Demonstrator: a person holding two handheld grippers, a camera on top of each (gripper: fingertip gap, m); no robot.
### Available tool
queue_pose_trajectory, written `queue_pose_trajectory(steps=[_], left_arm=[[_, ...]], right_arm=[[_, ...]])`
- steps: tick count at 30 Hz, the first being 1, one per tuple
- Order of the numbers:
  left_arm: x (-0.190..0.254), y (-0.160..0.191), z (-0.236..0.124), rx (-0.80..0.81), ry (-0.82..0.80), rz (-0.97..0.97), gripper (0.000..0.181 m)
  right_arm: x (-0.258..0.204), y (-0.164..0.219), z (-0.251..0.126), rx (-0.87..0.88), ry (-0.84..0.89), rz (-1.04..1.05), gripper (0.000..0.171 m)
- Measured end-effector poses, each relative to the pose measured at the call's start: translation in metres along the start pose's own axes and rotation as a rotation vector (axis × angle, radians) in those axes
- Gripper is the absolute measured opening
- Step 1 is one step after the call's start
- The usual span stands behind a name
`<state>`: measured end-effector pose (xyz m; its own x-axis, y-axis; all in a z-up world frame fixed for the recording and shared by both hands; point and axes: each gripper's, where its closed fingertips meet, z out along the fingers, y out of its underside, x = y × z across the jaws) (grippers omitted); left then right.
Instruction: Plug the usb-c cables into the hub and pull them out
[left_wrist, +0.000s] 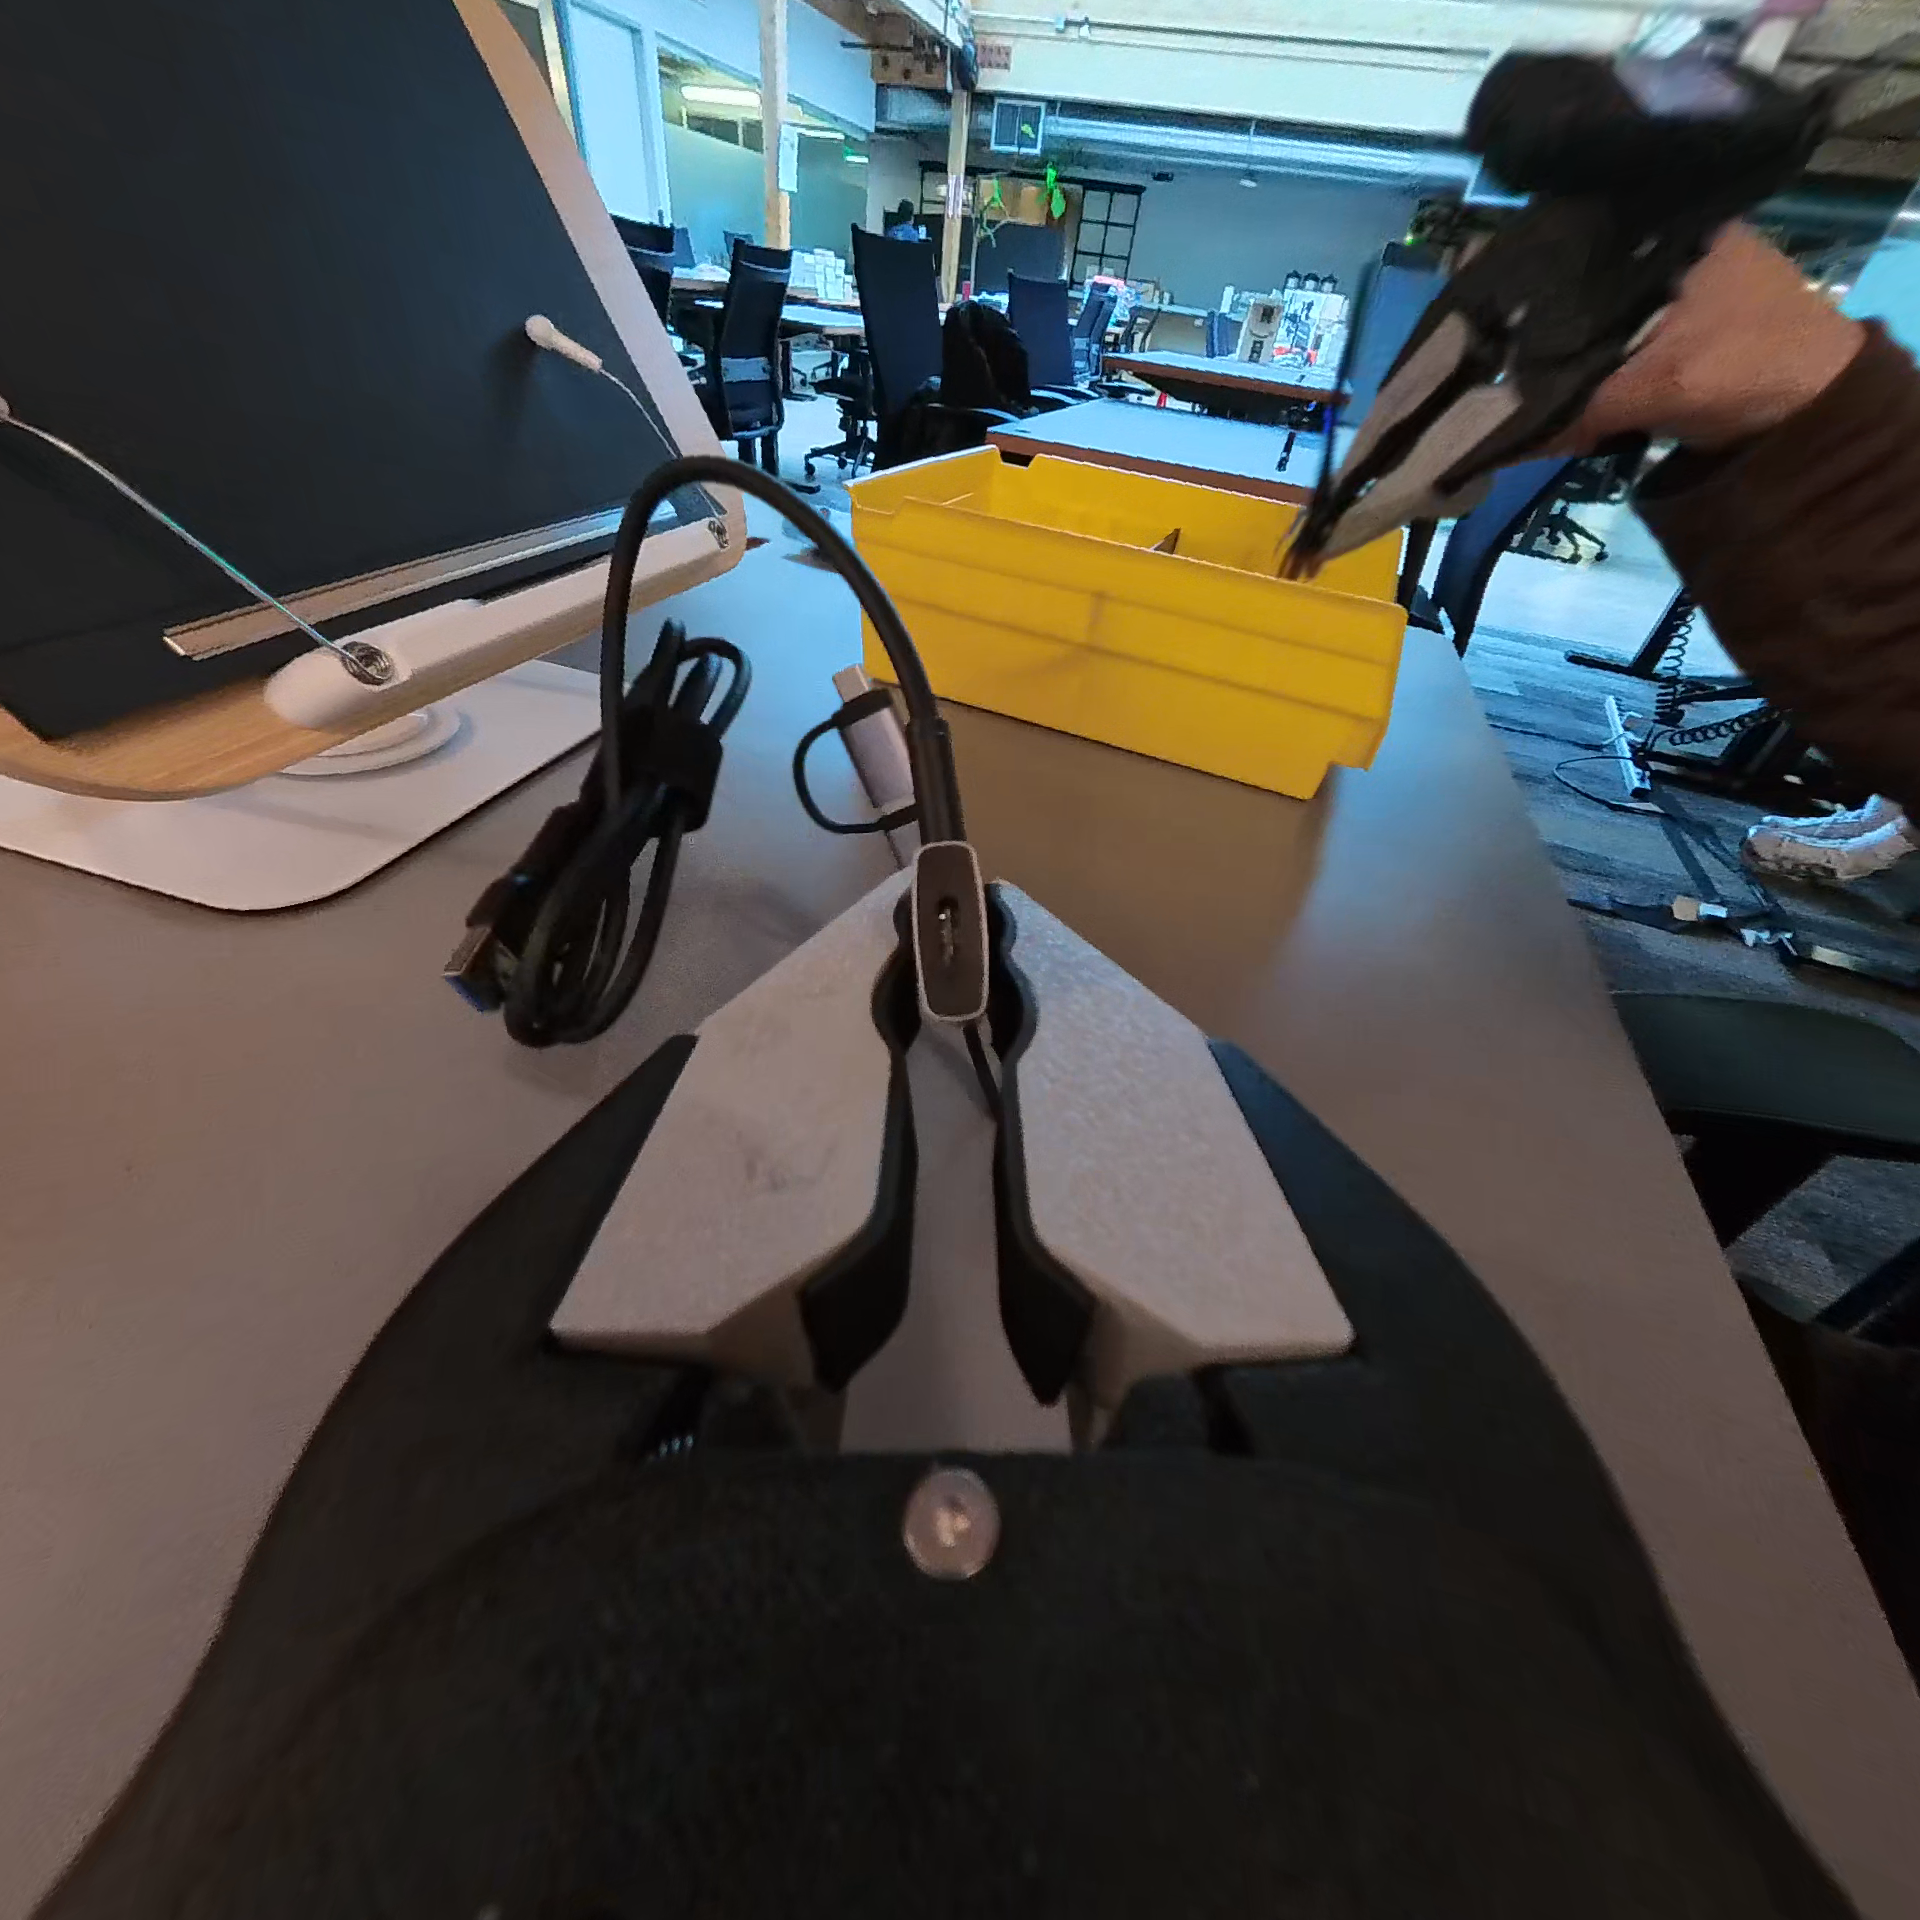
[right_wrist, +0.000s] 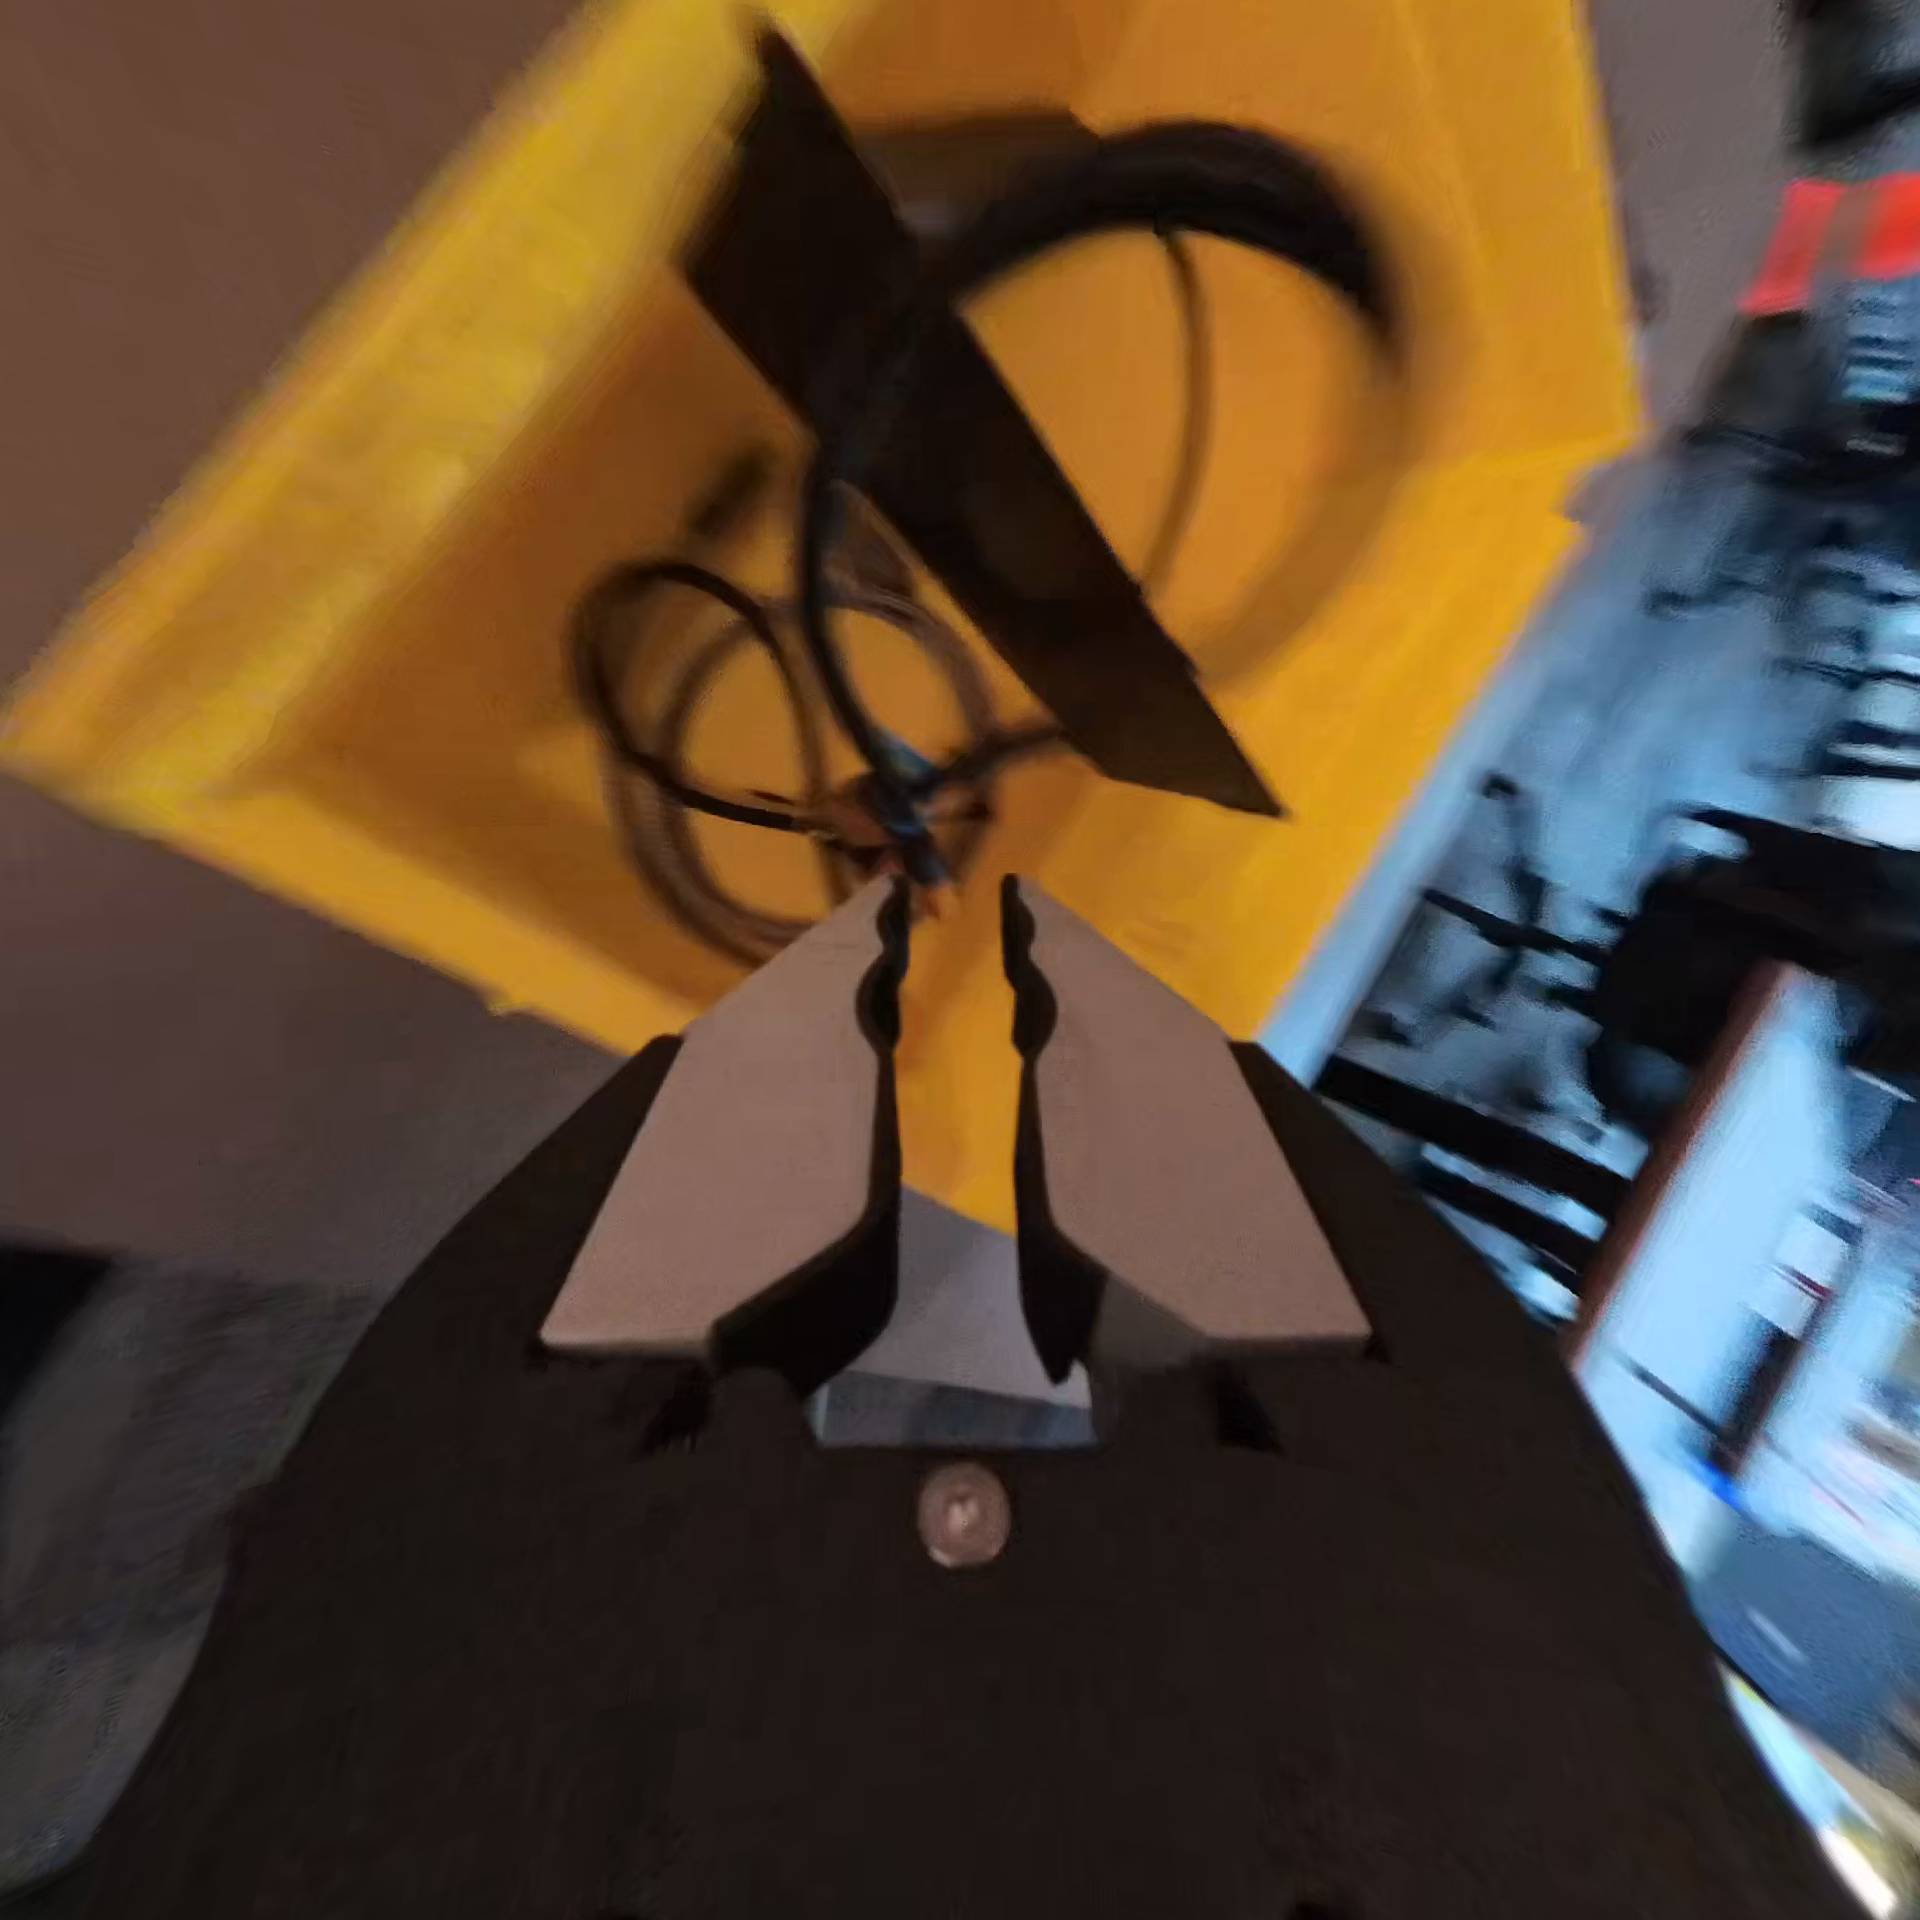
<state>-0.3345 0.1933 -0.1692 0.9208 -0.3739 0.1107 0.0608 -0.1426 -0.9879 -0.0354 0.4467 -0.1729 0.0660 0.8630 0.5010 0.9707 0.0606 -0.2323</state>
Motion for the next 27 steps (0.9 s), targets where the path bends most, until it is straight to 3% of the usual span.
queue_pose_trajectory(steps=[1, 4, 7, 9, 13, 17, 21, 27], left_arm=[[0.000, 0.000, -0.001, 0.003, 0.000, -0.001, 0.007], [-0.002, 0.000, -0.003, 0.015, 0.003, -0.002, 0.007], [-0.003, -0.001, -0.003, 0.028, 0.006, -0.001, 0.007], [0.001, -0.004, -0.003, 0.043, 0.025, 0.018, 0.007], [0.006, -0.009, -0.002, 0.079, 0.057, 0.041, 0.007], [0.006, -0.013, -0.007, 0.103, 0.066, 0.041, 0.007], [0.003, -0.021, -0.013, 0.137, 0.058, 0.039, 0.007], [-0.001, -0.029, -0.014, 0.184, 0.076, 0.012, 0.007]], right_arm=[[0.013, 0.005, 0.005, -0.036, 0.100, -0.010, 0.016], [0.026, -0.018, -0.011, 0.074, 0.148, 0.103, 0.016], [0.016, -0.075, -0.041, 0.315, 0.066, 0.176, 0.036], [-0.022, -0.127, -0.061, 0.486, -0.113, 0.151, 0.044], [-0.149, -0.238, -0.108, 0.846, -0.666, -0.008, 0.041], [-0.216, -0.300, -0.078, 0.815, -0.860, -0.077, 0.048], [-0.255, -0.323, -0.064, 0.857, -1.005, -0.163, 0.033], [-0.287, -0.319, -0.031, 0.841, -0.922, -0.301, 0.034]])
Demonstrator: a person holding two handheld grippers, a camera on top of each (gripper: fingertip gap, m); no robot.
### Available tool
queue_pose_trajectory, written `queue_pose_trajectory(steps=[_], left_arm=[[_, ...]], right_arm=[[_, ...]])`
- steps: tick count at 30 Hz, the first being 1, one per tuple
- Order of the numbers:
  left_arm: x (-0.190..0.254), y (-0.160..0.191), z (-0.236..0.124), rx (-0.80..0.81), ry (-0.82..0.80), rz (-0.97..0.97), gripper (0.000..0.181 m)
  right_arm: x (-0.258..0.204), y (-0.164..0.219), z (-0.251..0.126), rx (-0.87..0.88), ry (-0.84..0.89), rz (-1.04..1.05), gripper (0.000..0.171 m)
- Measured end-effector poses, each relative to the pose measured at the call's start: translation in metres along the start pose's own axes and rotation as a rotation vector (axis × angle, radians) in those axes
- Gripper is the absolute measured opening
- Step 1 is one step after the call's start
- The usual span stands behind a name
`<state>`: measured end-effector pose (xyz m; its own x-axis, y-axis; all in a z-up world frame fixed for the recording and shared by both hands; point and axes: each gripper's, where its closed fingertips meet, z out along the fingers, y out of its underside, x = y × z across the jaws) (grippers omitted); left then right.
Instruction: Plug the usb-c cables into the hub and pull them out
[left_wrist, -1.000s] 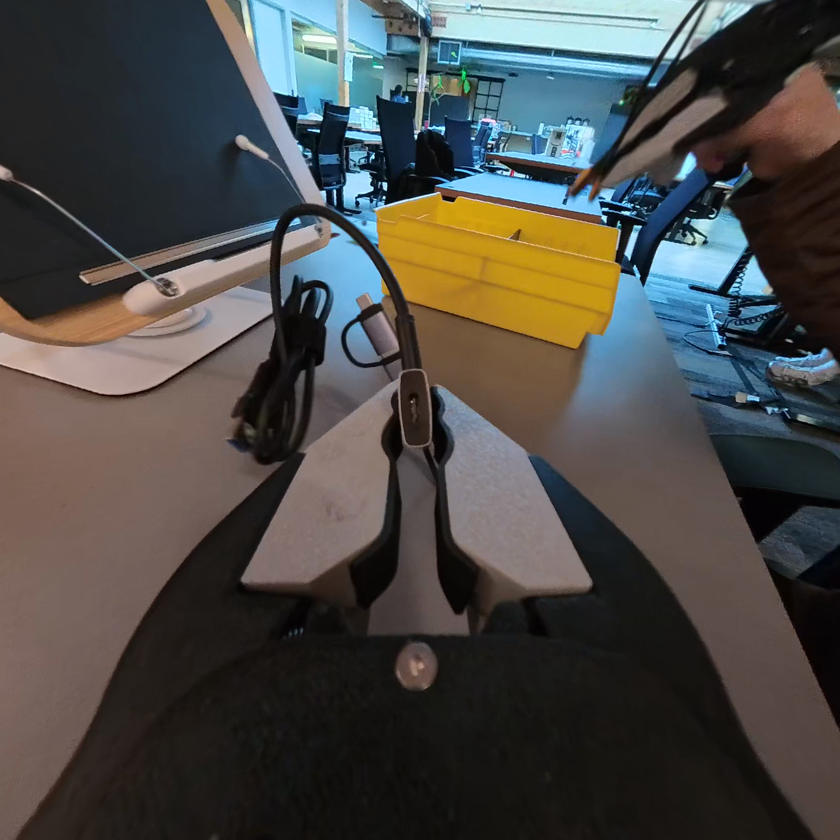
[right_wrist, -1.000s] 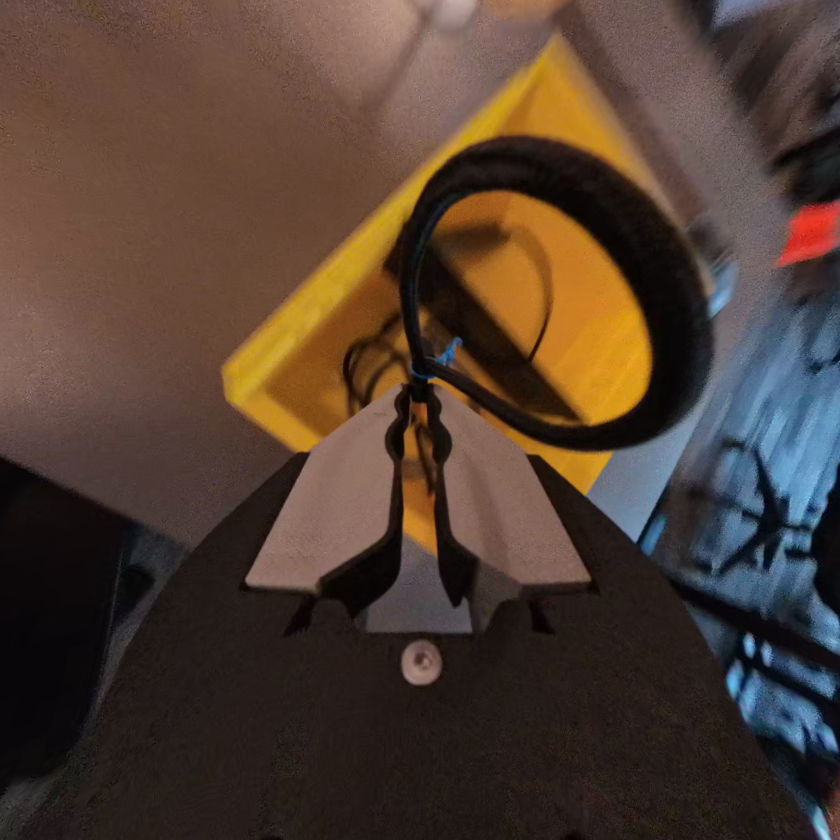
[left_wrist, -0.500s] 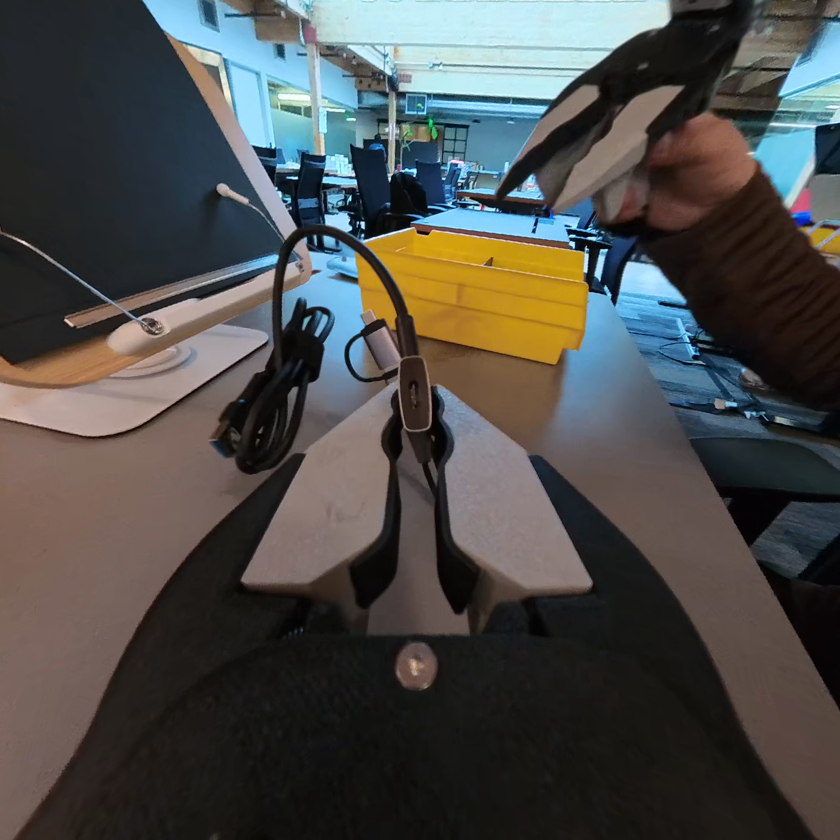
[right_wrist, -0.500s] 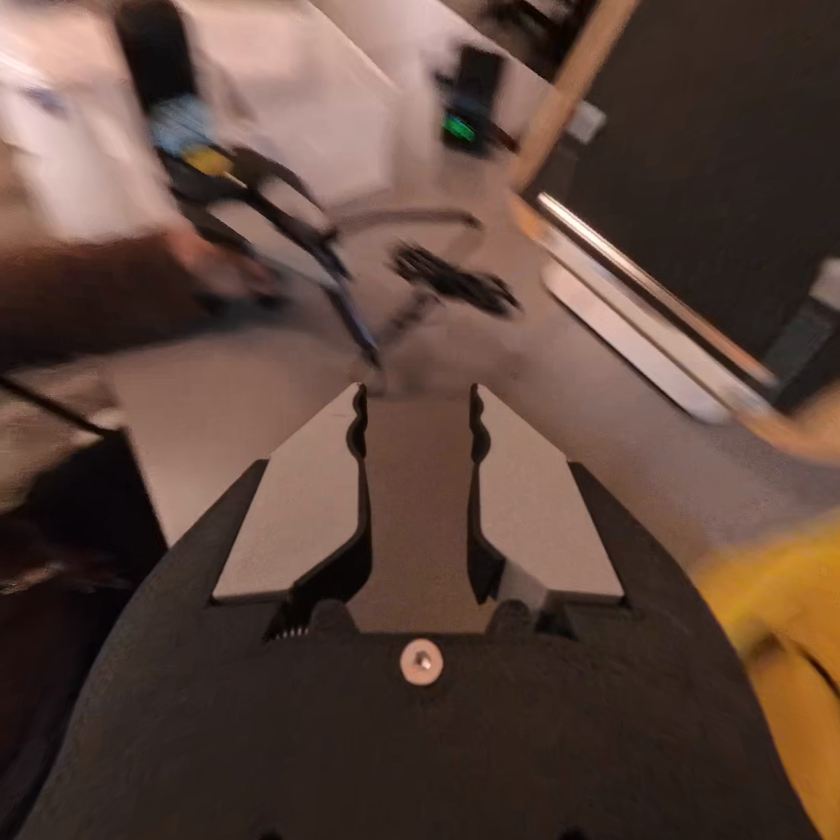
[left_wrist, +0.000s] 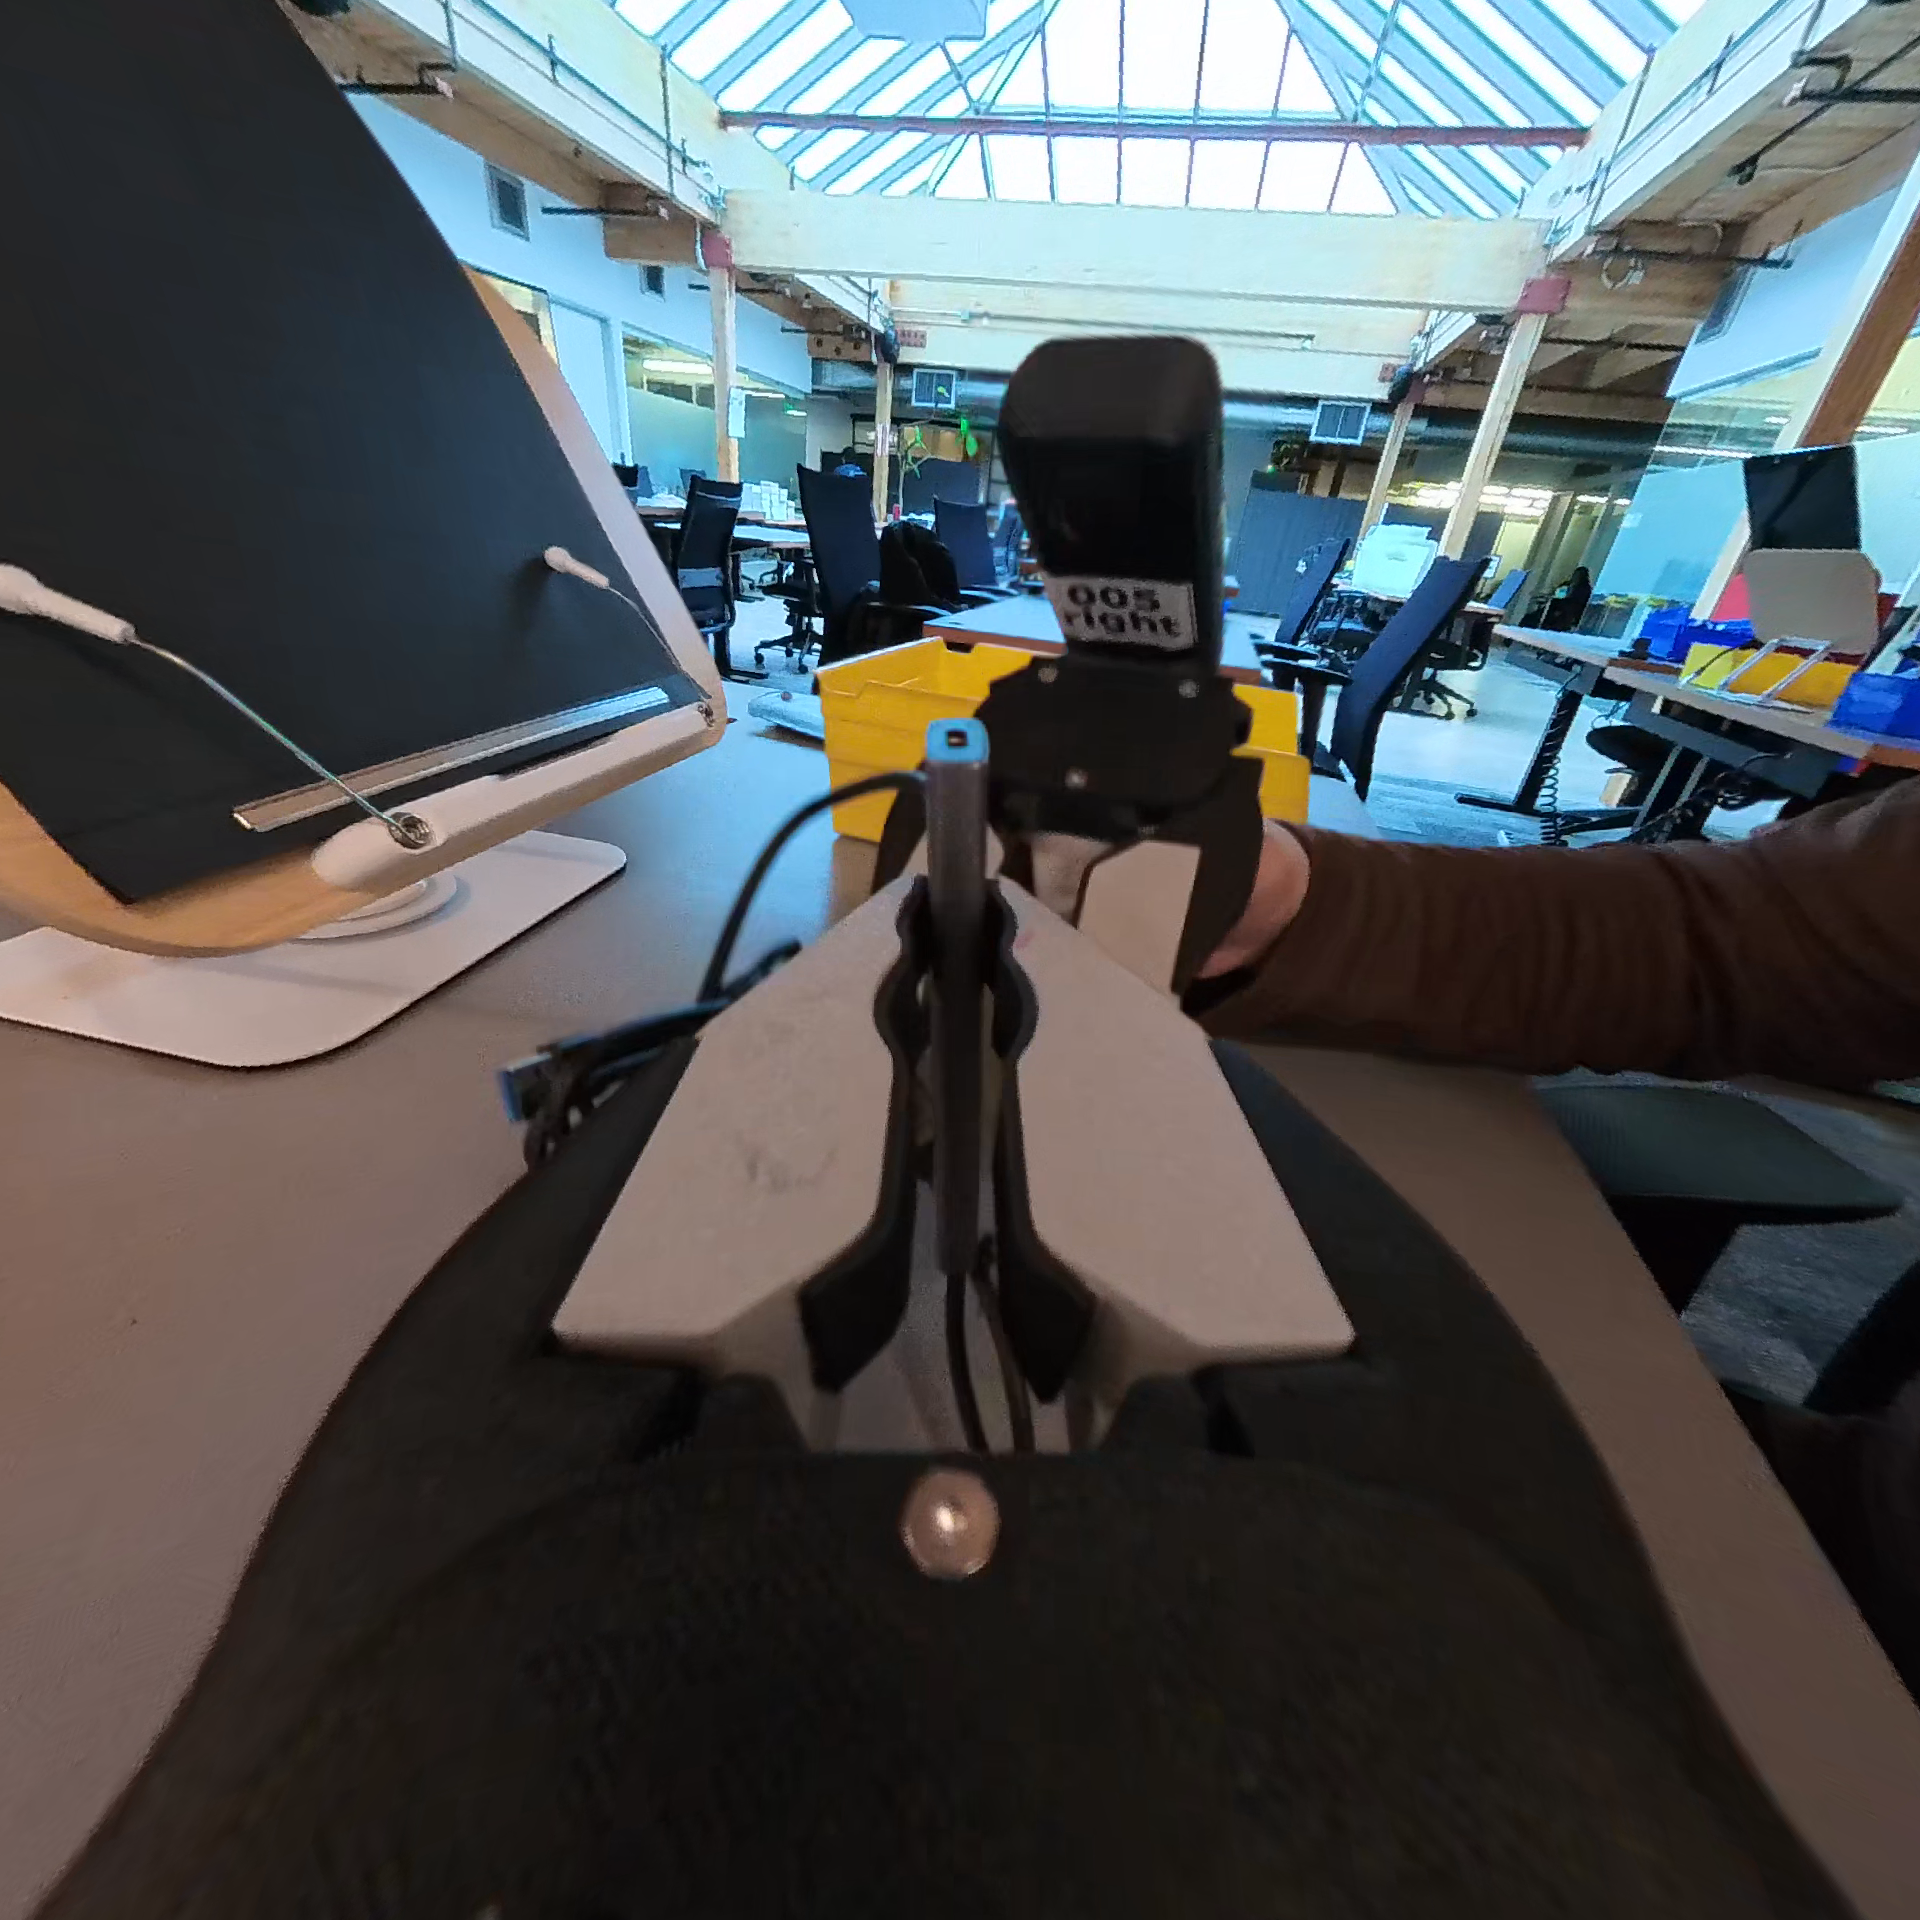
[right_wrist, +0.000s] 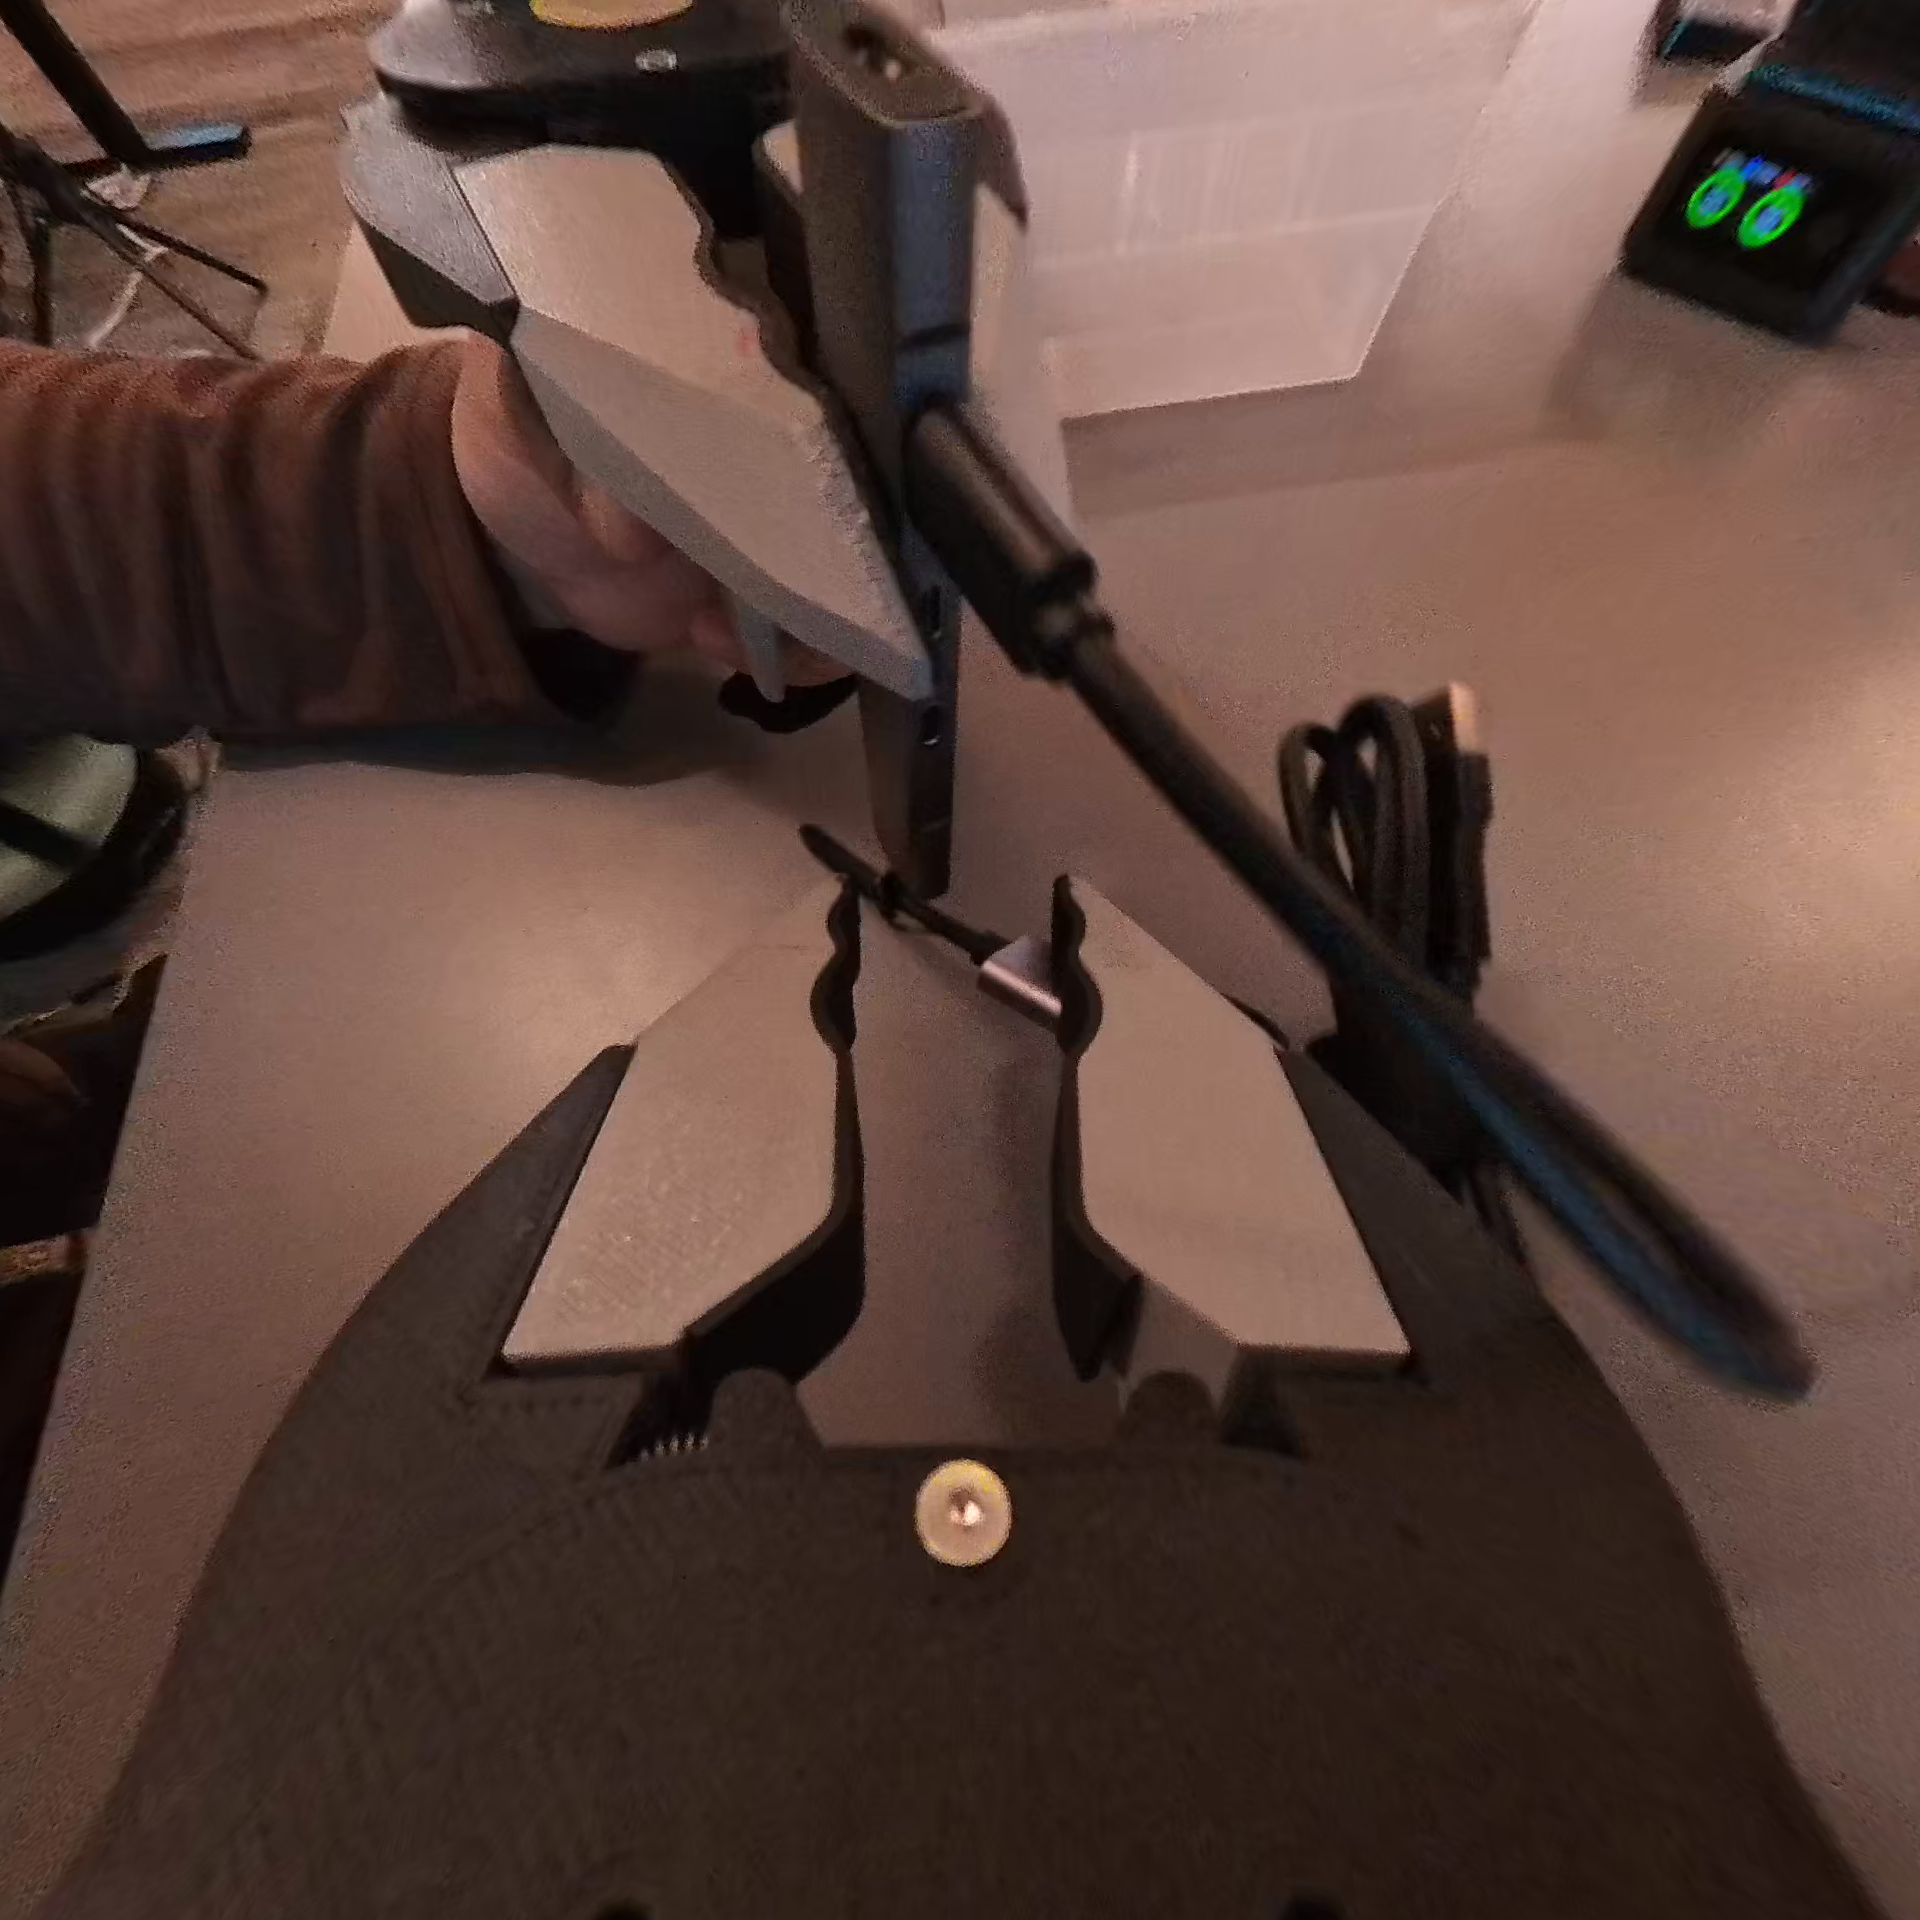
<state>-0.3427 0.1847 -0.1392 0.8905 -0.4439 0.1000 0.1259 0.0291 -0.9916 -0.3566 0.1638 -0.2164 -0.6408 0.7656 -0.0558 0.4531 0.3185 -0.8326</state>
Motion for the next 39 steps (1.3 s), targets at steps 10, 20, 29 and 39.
queue_pose_trajectory(steps=[10, 20, 29, 39], left_arm=[[0.004, 0.003, 0.003, 0.017, 0.023, -0.017, 0.006], [-0.002, 0.039, 0.003, -0.201, 0.017, -0.064, 0.007], [0.011, 0.067, 0.005, -0.398, 0.026, 0.017, 0.007], [0.013, 0.067, 0.005, -0.402, 0.019, 0.101, 0.007]], right_arm=[[-0.015, -0.016, 0.016, 0.134, -0.061, 0.089, 0.012], [0.016, 0.030, -0.027, -0.222, 0.141, -0.105, 0.013], [0.011, 0.050, -0.039, -0.362, 0.158, -0.212, 0.013], [0.008, 0.041, -0.037, -0.301, 0.164, -0.237, 0.014]])
